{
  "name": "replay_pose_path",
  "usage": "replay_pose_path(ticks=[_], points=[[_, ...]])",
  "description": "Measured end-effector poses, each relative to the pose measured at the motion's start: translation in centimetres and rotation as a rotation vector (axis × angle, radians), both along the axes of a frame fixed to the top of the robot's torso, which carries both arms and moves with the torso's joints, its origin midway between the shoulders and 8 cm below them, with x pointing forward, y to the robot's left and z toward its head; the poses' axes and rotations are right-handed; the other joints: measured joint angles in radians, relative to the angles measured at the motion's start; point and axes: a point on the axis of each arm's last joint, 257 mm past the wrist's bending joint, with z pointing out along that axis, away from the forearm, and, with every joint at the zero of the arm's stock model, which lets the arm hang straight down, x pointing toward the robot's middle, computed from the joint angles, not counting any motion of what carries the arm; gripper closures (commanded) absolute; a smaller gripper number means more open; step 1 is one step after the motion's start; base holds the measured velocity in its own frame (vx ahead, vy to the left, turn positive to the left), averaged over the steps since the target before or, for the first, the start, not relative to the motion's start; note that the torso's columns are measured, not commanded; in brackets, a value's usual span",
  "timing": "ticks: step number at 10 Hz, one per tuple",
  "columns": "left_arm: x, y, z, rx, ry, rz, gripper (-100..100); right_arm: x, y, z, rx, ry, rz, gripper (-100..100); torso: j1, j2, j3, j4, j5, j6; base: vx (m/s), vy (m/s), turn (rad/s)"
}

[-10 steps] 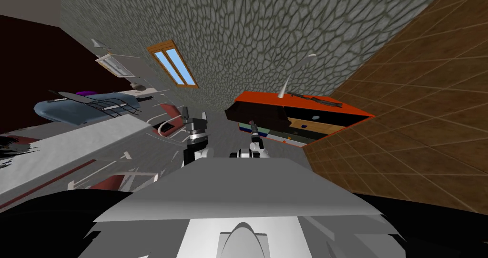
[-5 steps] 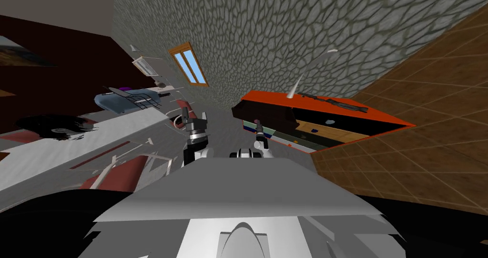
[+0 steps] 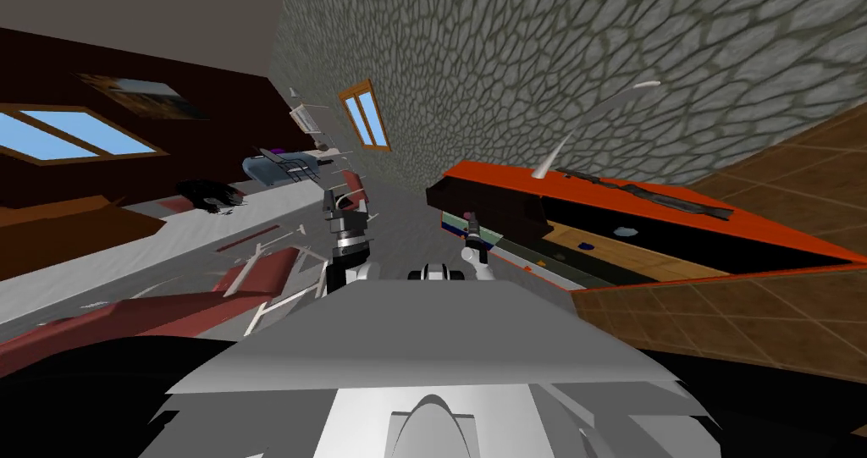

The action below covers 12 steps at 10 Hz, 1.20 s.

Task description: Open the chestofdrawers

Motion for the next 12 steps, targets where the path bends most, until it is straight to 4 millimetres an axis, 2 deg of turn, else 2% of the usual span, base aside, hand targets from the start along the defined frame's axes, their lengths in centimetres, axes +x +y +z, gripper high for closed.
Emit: replay_pose_path(ticks=[1, 3, 5, 8, 10, 12], points=[[0.0, 0.0, 0.0, 0.000, 0.000, 0.000, 0, -0.4, -2.0, -0.3, -0.003, 0.005, -0.031, -100, -0.001, 0.001, 0.001, 0.000, 0.000, 0.001, -0.030, 0.009, 0.093], [0.0, 0.0, 0.0, 0.000, 0.000, 0.000, 0, -1.5, -5.5, 0.1, -0.002, 0.005, -0.089, -100, -0.001, 0.001, 0.001, 0.000, 0.000, 0.001, -0.066, 0.035, 0.384], [0.0, 0.0, 0.0, 0.000, 0.000, 0.000, 0, -1.7, -8.8, 0.4, -0.002, 0.002, -0.144, -100, -0.002, 0.000, 0.000, 0.000, 0.000, 0.002, -0.049, 0.027, 0.233], [0.0, 0.0, 0.0, 0.000, 0.000, 0.000, 0, -3.6, -13.8, 1.2, -0.010, 0.001, -0.230, -100, -0.002, -0.001, 0.000, 0.000, 0.000, 0.002, -0.047, 0.032, 0.279], [0.0, 0.0, 0.0, 0.000, 0.000, 0.000, 0, -5.1, -17.2, 2.6, -0.011, -0.008, -0.287, -100, 0.000, 0.001, 0.001, 0.001, 0.000, 0.001, -0.045, 0.040, 0.273], [0.0, 0.0, 0.0, 0.000, 0.000, 0.000, 0, -6.3, -20.6, 2.8, -0.023, -0.010, -0.340, -100, -0.001, 0.001, 0.001, 0.000, 0.000, 0.001, -0.052, 0.055, 0.395]])
